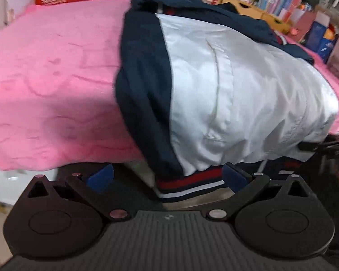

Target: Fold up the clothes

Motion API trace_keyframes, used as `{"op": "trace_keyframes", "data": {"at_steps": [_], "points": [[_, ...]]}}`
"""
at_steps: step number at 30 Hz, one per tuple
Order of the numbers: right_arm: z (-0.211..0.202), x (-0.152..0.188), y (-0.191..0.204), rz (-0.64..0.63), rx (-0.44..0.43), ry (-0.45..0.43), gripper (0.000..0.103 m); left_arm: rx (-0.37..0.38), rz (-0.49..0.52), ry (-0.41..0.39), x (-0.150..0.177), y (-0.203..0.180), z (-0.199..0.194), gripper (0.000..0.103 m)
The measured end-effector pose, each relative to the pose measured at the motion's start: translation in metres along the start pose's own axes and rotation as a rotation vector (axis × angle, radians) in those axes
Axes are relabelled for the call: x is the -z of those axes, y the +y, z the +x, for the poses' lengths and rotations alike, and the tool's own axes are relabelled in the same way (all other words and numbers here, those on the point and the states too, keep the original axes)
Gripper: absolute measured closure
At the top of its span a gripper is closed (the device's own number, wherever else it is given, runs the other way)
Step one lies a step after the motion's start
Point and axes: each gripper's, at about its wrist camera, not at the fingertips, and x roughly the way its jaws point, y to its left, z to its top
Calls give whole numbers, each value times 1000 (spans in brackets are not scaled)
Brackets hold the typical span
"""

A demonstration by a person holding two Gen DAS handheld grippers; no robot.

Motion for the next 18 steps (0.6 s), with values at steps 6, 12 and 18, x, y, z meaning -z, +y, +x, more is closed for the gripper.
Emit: {"op": "trace_keyframes", "data": {"at_steps": [6, 12, 18], "points": [[-22, 7, -1, 45, 1, -9, 81, 110, -60, -154, 14, 6, 26, 8], [-89, -6, 18, 72, -217, -74, 90, 454, -71, -159, 17, 6, -13, 68], [-138, -95, 15, 148, -412, -338, 90, 610, -16, -539, -61, 7, -104, 54]]}}
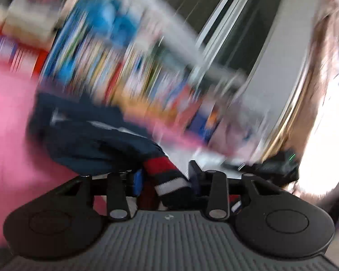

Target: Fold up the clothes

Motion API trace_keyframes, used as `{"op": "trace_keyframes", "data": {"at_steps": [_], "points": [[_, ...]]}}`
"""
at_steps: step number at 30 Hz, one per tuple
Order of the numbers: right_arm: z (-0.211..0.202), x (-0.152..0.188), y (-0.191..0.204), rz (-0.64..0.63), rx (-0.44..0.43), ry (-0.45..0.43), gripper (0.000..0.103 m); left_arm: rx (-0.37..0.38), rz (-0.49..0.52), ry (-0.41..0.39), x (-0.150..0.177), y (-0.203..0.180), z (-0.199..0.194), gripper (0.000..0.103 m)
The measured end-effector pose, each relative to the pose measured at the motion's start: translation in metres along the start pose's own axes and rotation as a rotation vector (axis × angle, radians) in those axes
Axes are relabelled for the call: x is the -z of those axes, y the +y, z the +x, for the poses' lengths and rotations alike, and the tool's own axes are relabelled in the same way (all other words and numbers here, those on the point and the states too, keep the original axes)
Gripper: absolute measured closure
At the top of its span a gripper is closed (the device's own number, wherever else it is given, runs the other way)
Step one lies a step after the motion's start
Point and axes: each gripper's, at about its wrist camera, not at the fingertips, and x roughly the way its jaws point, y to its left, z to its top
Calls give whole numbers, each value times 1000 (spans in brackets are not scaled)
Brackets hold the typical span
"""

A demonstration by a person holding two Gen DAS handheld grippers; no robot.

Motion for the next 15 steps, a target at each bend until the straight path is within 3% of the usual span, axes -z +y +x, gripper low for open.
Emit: {"op": "trace_keyframes", "data": {"at_steps": [3, 5, 7, 8, 10, 12, 15], "points": [[32, -64, -21, 46, 52, -107, 89, -117, 37, -58, -48, 16, 39, 48], [67, -103, -45, 68, 184, -143, 83, -258, 7, -24, -67, 41, 73, 44], [102, -128, -66, 65, 350, -99, 62, -377, -58, 16, -73, 69, 99, 42], [114, -136, -74, 60, 406, -75, 58, -437, -90, 36, -76, 82, 112, 42], [120, -137, -80, 31, 432, -48, 40, -517, -152, 64, -79, 105, 131, 31], [113, -129, -78, -57, 432, -66, 24, -509, -170, 57, -71, 113, 129, 25], [96, -107, -63, -340, 537, -71, 19, -567, -112, 94, -65, 122, 131, 24]]}}
